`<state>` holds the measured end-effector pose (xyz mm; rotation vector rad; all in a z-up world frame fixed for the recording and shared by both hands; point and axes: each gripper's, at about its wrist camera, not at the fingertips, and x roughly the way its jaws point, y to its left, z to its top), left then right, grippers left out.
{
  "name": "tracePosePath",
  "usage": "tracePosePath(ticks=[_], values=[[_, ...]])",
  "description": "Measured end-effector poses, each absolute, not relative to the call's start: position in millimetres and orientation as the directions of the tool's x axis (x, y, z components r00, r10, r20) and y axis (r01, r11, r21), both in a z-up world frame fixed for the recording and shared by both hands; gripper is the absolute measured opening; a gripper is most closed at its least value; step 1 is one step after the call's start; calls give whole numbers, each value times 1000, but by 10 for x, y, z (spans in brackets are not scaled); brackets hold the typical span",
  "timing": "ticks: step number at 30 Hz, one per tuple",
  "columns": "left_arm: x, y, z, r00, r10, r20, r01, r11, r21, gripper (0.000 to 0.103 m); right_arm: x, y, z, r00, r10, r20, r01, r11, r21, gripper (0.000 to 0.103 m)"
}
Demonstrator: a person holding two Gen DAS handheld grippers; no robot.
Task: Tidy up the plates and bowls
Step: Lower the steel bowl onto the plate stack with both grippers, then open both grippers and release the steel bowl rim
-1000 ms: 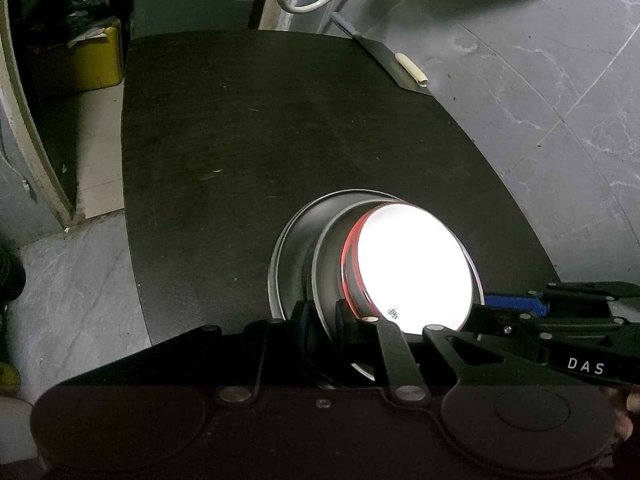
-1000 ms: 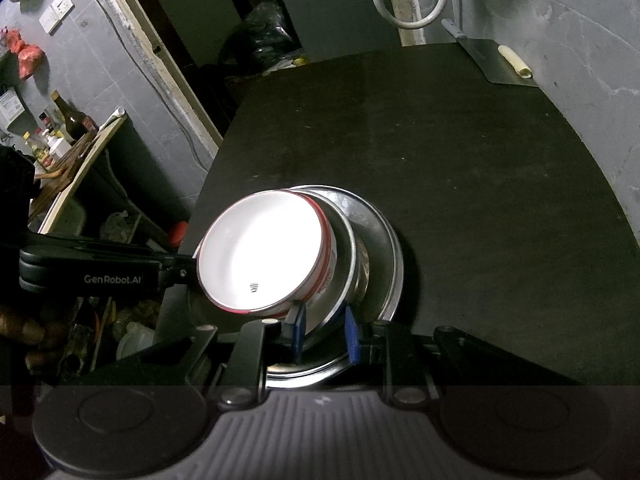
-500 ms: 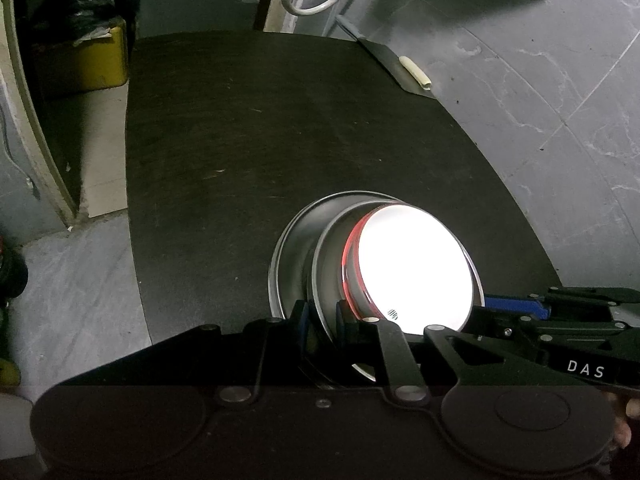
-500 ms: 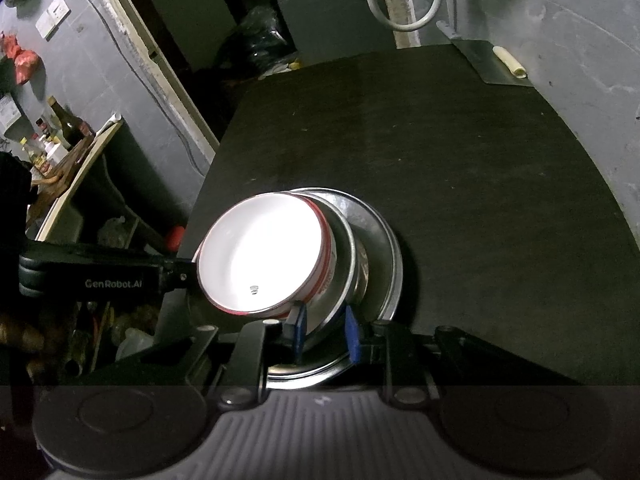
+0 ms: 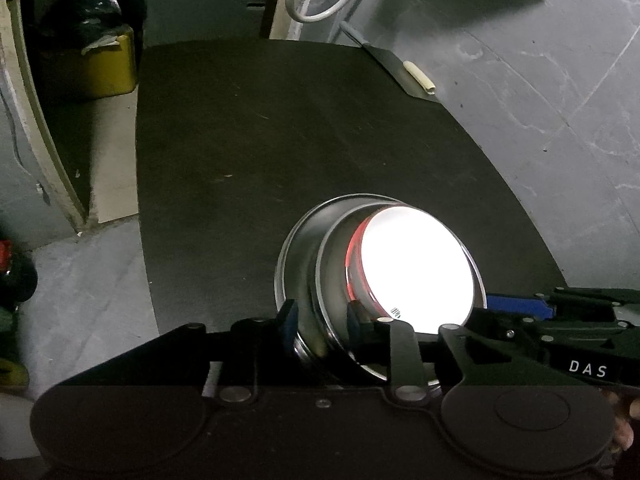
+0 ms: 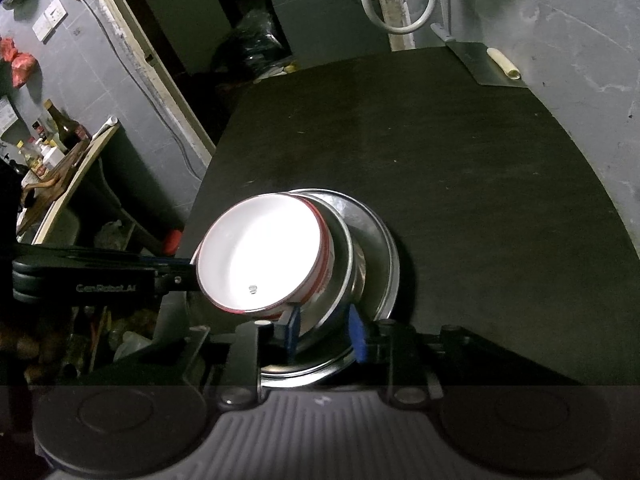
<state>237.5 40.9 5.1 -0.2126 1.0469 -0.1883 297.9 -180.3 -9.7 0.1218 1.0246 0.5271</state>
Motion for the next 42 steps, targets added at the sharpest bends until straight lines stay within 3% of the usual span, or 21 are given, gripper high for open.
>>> tracePosePath(ticks=[8, 21, 27, 42], values=[[2356, 400, 77, 495, -232, -837, 43, 969, -243, 35, 2964, -1837, -82, 417, 468, -780, -355, 873, 334, 41], [2326, 397, 111, 509, -187, -840, 19, 978, -206, 48, 2944, -1873, -62, 423, 481, -768, -370, 865, 339, 45], [2308, 415, 145, 525, -147, -838, -15, 983, -182, 64, 2942, -1902, -57, 426, 490, -760, -374, 861, 345, 54], [2238, 444, 206, 538, -79, -839, -88, 985, -149, 94, 2919, -2009, -14, 434, 515, -739, -391, 847, 361, 74]])
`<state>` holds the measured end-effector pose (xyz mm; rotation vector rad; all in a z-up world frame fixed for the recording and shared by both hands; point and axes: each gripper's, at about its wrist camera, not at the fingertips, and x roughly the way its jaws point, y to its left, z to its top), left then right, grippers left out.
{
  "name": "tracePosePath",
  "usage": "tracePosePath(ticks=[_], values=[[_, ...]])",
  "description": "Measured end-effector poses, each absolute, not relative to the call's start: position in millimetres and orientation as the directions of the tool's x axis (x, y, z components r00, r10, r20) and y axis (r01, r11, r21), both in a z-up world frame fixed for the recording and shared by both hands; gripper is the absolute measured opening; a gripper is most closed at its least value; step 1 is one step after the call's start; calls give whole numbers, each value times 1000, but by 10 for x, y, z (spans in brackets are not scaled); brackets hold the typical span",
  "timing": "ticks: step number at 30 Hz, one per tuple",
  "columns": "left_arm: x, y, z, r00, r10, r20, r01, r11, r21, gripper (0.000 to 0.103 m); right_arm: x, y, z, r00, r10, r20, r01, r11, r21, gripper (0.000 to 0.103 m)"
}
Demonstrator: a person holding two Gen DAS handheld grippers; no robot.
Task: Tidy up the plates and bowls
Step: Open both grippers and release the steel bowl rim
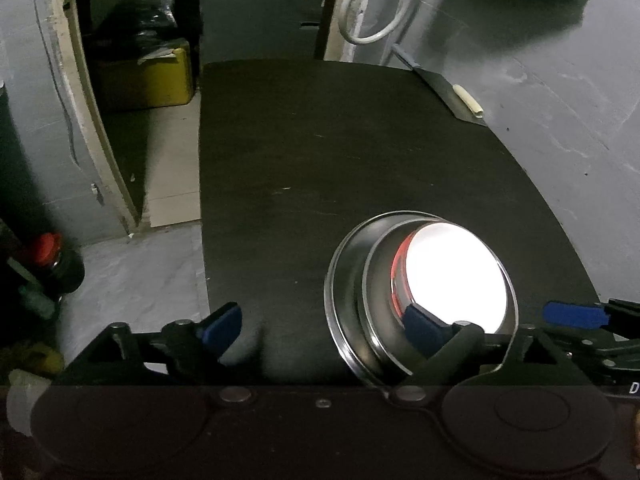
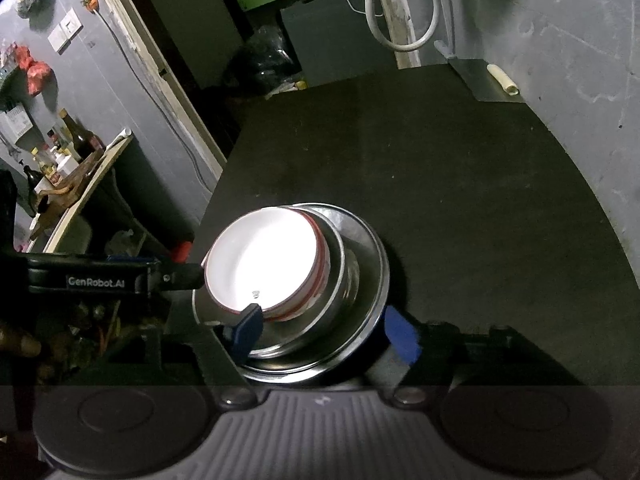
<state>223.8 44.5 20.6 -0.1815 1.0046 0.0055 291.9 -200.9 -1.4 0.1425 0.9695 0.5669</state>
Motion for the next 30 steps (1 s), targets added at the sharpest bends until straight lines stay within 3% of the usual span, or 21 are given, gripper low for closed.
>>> tracePosePath(ticks=[2, 12, 19, 30], values=[[2223, 435, 221, 544, -68, -836, -98, 985, -144, 101, 2914, -2032, -3, 437, 521, -733, -395, 844, 363, 77], [2153, 356, 284, 553, -38, -833, -119, 985, -125, 102, 2906, -2158, 45, 461, 542, -703, -405, 833, 377, 87], [2119, 337, 346, 572, -17, -820, -135, 984, -115, 102, 2924, -2228, 67, 480, 557, -677, -401, 826, 395, 103], [1997, 256, 430, 633, 2, -774, -157, 980, -126, 102, 2907, -2320, 71, 495, 565, -660, -414, 821, 393, 103]])
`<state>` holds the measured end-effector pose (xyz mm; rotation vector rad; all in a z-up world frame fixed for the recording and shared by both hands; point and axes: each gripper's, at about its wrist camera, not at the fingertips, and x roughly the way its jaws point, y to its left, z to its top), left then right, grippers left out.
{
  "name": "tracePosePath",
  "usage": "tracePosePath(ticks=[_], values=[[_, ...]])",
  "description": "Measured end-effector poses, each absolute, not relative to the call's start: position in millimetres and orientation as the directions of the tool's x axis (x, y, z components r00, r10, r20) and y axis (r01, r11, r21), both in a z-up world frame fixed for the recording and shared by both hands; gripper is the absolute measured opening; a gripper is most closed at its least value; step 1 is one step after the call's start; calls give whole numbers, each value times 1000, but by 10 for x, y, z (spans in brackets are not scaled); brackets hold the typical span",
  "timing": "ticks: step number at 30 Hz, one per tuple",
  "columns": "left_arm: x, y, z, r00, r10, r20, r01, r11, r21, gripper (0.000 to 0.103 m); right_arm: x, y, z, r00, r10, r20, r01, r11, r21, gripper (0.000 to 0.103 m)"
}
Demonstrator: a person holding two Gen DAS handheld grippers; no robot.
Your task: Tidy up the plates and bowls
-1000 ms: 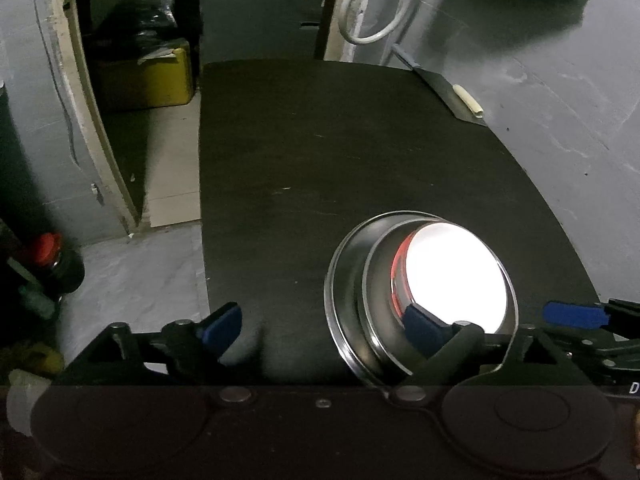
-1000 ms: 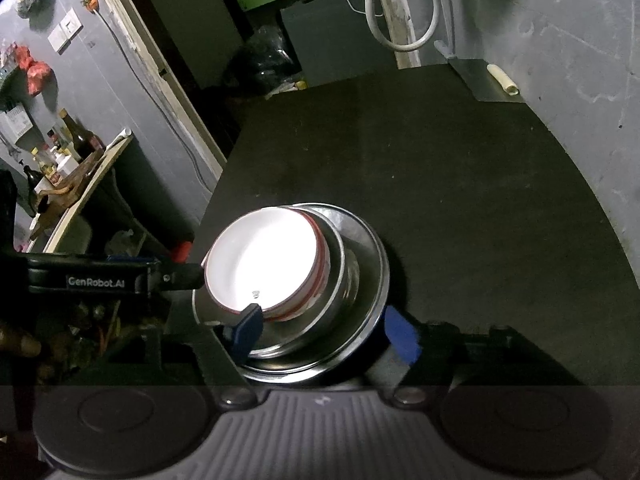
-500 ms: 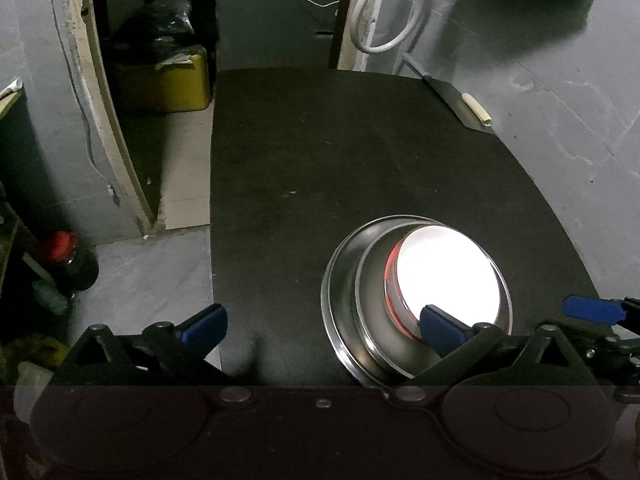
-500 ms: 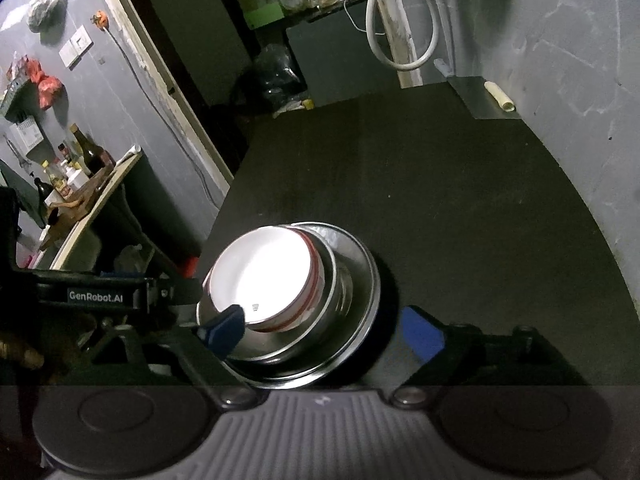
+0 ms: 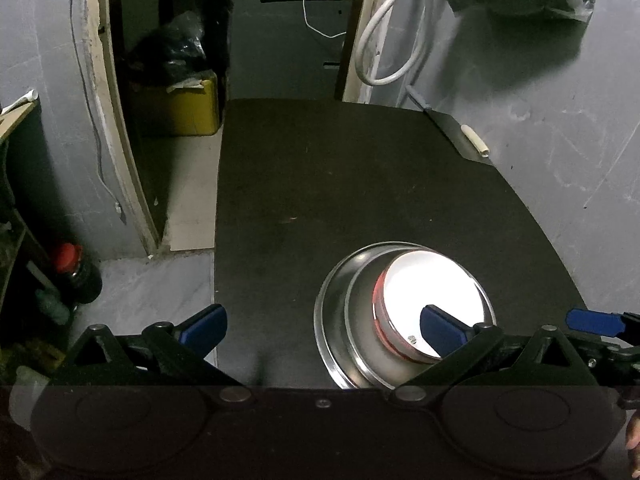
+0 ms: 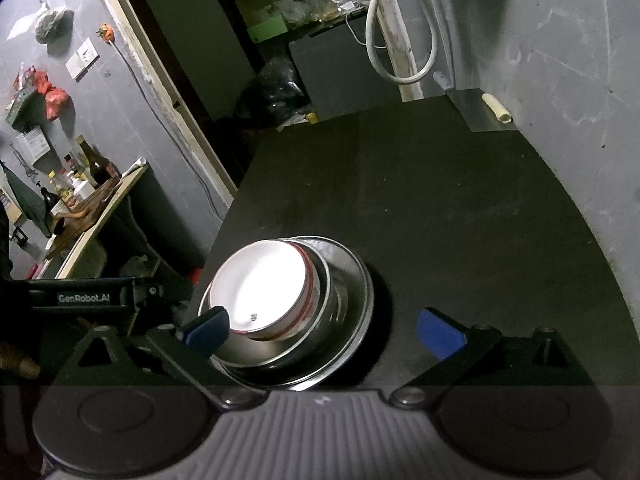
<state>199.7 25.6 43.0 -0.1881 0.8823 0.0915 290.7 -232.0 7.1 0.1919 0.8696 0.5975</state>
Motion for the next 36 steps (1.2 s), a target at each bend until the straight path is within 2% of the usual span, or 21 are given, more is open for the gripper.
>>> tracePosePath(ticks=[24, 36], values=[[1678, -63, 579, 672, 77, -737, -177, 982, -59, 102, 2630, -2551, 127, 550, 581, -600, -426, 813, 398, 103], [1453, -110, 744, 724, 127, -678, -231, 971, -64, 102, 2487, -2571, 191, 572, 590, -570, -436, 807, 398, 103]])
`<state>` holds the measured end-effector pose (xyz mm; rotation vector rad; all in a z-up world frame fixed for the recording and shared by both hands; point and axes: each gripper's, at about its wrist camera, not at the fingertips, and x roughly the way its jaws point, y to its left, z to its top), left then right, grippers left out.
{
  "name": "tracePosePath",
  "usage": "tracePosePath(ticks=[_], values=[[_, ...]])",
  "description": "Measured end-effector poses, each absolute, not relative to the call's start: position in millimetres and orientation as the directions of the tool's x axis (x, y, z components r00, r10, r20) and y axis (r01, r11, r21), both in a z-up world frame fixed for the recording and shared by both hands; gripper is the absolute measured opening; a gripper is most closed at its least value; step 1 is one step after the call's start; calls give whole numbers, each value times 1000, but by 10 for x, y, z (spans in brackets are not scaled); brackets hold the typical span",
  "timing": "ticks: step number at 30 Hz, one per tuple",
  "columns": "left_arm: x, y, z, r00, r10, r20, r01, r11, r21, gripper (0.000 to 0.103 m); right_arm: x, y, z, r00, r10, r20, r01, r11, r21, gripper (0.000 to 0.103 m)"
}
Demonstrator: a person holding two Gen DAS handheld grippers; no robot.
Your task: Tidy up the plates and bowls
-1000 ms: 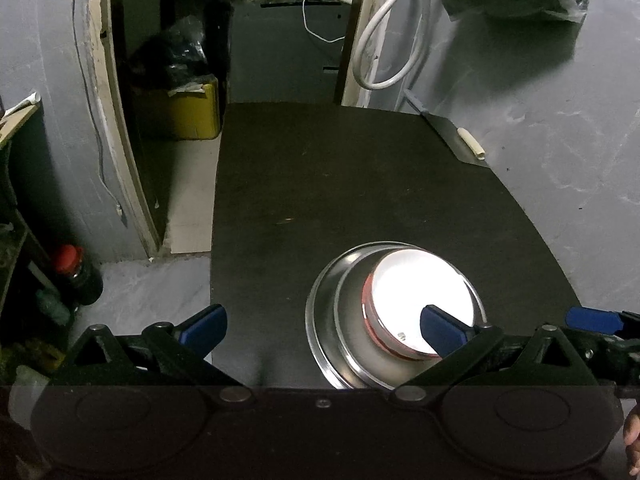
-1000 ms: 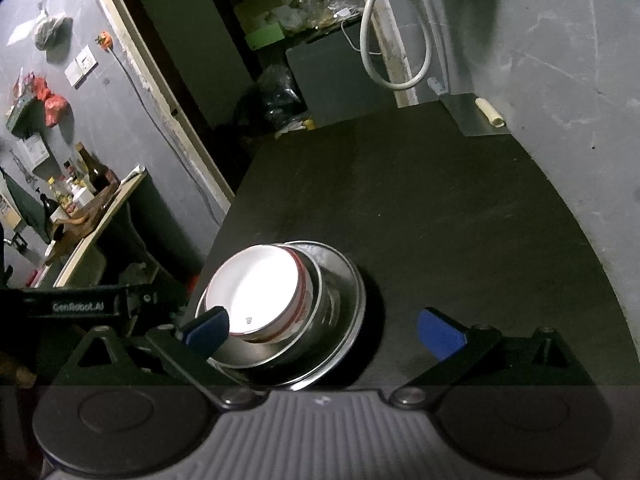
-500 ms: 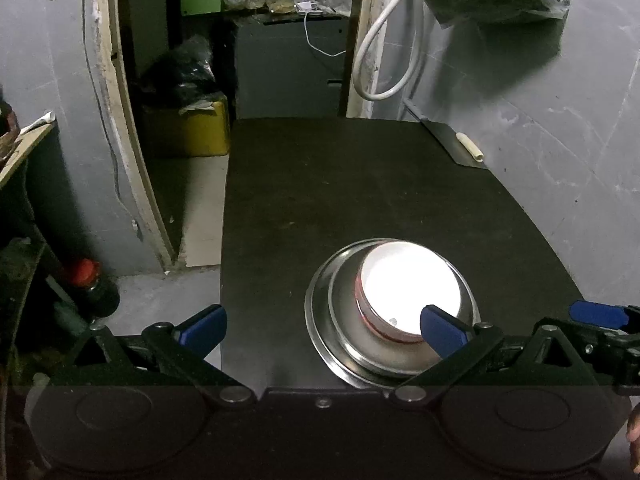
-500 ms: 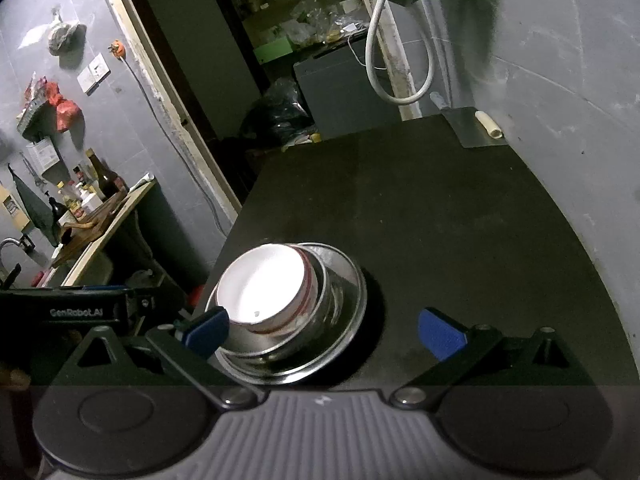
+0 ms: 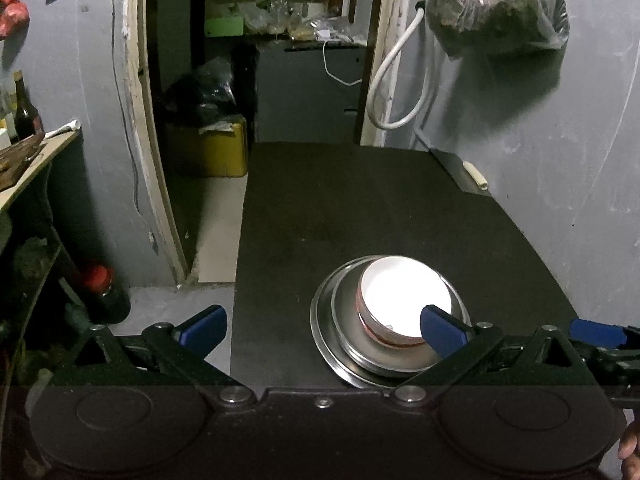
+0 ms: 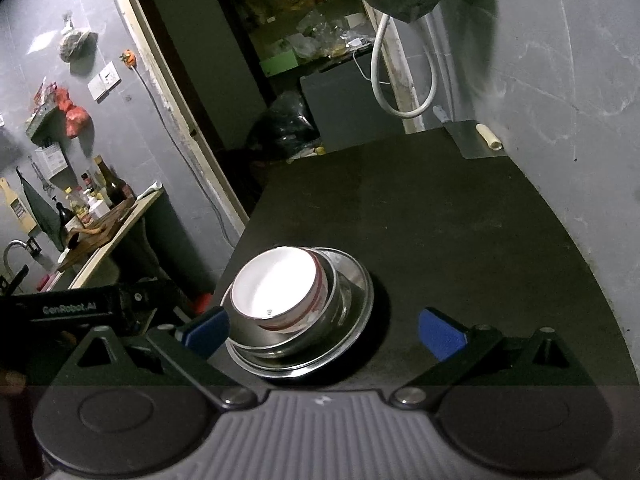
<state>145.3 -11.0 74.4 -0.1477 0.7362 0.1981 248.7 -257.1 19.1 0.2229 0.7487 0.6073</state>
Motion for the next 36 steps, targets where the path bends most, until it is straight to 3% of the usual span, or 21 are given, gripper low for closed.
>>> tracePosePath(ticks=[8, 17, 29, 36], values=[[1296, -4, 861, 790, 113, -603, -218, 971, -103, 102, 2365, -2545, 262, 638, 547, -542, -405, 837, 369, 103], [1068, 259, 893, 810, 91, -580, -179, 979, -96, 102, 2120, -2367, 377, 707, 479, -520, -350, 876, 330, 103], [628, 695, 816, 817, -30, -576, -51, 991, -124, 102, 1476, -1888, 461, 763, 391, -515, -287, 918, 272, 103], [480, 806, 847, 845, -73, -530, -1, 991, -137, 102, 1216, -1752, 608, 811, 336, -478, -257, 940, 226, 103]])
